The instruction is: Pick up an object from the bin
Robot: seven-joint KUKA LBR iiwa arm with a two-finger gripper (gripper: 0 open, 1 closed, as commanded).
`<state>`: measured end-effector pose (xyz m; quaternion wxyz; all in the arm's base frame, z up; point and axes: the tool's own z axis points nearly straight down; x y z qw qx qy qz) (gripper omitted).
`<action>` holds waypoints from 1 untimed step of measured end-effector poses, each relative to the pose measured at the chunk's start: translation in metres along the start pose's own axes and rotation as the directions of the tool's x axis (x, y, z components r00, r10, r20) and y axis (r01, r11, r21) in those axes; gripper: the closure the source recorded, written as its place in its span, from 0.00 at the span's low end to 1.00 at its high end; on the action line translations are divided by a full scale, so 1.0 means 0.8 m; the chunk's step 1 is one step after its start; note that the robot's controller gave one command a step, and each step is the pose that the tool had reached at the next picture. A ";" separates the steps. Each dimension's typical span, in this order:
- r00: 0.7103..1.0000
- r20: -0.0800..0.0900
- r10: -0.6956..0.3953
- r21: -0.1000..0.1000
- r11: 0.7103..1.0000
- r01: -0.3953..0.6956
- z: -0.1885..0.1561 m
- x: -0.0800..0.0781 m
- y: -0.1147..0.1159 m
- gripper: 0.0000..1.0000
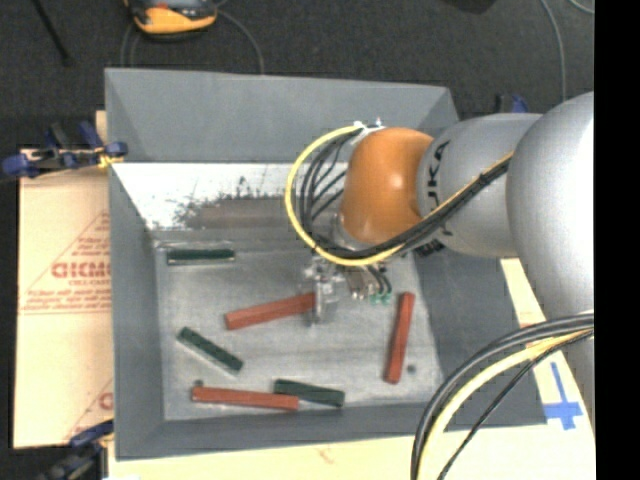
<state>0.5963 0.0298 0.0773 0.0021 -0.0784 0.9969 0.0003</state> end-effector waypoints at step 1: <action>0.991 0.004 -0.131 0.003 0.991 0.131 -0.204 -0.017 -0.003 1.00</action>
Offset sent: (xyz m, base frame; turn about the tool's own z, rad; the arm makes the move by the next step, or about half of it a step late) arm 0.0000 0.0000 0.0000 0.0000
